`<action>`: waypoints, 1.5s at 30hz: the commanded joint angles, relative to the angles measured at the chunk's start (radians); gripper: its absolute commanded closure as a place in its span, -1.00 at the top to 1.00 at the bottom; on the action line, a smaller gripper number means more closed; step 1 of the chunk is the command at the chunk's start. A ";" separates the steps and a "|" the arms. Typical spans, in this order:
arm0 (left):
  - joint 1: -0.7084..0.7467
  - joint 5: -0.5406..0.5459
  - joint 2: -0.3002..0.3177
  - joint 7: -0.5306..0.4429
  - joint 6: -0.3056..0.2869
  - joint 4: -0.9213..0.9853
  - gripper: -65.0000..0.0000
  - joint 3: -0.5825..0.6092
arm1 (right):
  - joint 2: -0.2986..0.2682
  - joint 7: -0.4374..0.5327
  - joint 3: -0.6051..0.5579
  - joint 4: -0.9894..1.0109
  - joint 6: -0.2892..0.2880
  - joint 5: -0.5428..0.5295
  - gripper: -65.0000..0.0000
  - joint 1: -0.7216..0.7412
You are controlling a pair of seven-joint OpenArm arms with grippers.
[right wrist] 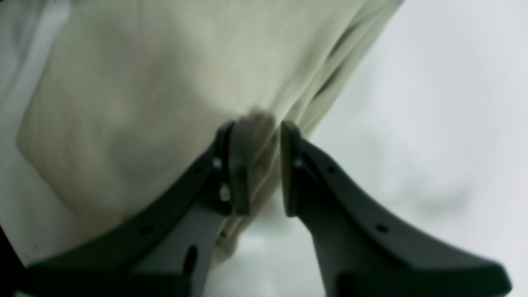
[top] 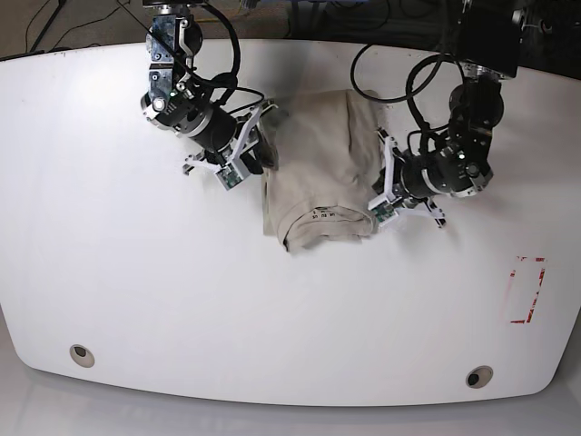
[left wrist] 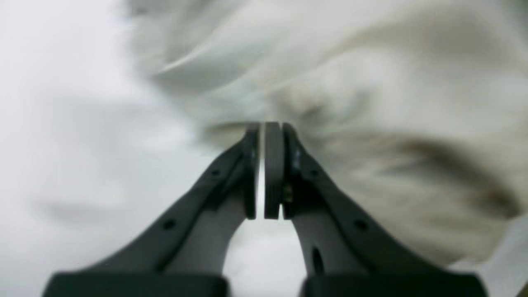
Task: Layout the t-shirt on the table in an organized manner, then fold the t-shirt properly
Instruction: 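Square the folded shirt's sides with both grippers, pressing inward, then grasp the folded shirt with the left gripper and drag it aside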
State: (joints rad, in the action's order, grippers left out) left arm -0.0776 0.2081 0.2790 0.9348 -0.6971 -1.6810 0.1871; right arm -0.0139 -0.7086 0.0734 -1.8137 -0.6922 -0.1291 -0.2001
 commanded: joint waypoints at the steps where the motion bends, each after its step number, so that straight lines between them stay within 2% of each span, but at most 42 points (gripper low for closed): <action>1: -0.027 0.012 0.004 -0.023 -0.001 -0.080 -1.00 -0.039 | -0.011 -0.013 0.004 -0.080 -0.006 -0.011 -0.67 0.018; 4: -0.031 0.012 0.006 -0.023 -0.001 -0.135 -1.00 -0.074 | -0.042 -0.058 0.032 -0.149 -0.006 -0.013 -0.67 0.038; 8: -0.050 0.014 -0.002 -0.023 -0.001 -0.184 -1.00 -0.077 | -0.054 -0.089 0.068 -0.185 -0.006 -0.013 -0.67 0.055; 13: -0.061 0.007 -0.102 -0.023 -0.001 -0.186 -1.00 -0.047 | -0.113 -0.099 0.142 -0.196 -0.006 -0.014 -0.67 0.086; 15: -0.057 0.006 -0.152 -0.027 0.027 -0.183 -1.00 -0.045 | -0.130 -0.099 0.164 -0.196 -0.006 -0.014 -0.67 0.087; 19: -0.054 -0.023 -0.249 -0.032 0.133 -0.144 -1.00 -0.042 | -0.165 -0.099 0.207 -0.194 -0.006 -0.016 -0.66 0.101; 22: -0.041 -0.049 -0.317 -0.069 0.190 -0.118 -1.00 -0.042 | -0.182 -0.099 0.228 -0.191 -0.006 -0.017 -0.66 0.109; 25: 0.000 -0.085 -0.375 -0.158 0.236 -0.086 -1.00 -0.030 | -0.194 -0.099 0.256 -0.191 -0.006 -0.017 -0.66 0.107; 26: 0.022 -0.115 -0.401 -0.216 0.271 -0.055 -1.00 -0.008 | -0.197 -0.099 0.276 -0.191 -0.006 -0.017 -0.66 0.107; 27: 0.028 -0.126 -0.407 -0.233 0.287 -0.044 -1.00 0.001 | -0.197 -0.099 0.280 -0.191 -0.006 -0.017 -0.66 0.107; 28: 0.048 -0.158 -0.423 -0.282 0.334 -0.006 -1.00 0.030 | -0.197 -0.099 0.296 -0.191 -0.006 -0.017 -0.66 0.109; 31: 0.088 -0.210 -0.436 -0.377 0.422 0.075 -1.00 0.096 | -0.197 -0.099 0.314 -0.191 -0.006 -0.017 -0.66 0.109; 36: 0.127 -0.221 -0.432 -0.489 0.495 0.196 -1.00 0.214 | -0.200 -0.099 0.320 -0.191 -0.006 -0.017 -0.66 0.109; 40: 0.138 -0.221 -0.426 -0.520 0.505 0.275 -1.00 0.234 | -0.196 -0.099 0.320 -0.191 -0.006 -0.017 -0.66 0.107; 45: 0.147 -0.220 -0.367 -0.526 0.482 0.336 -1.00 0.200 | -0.192 -0.099 0.322 -0.191 -0.006 -0.019 -0.66 0.107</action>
State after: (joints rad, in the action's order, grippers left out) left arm 0.0761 0.0128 -0.1158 0.3775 -0.2249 -1.3521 0.4057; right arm -0.1955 -0.8318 0.3904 -1.9869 -0.7002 -0.1371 -0.1036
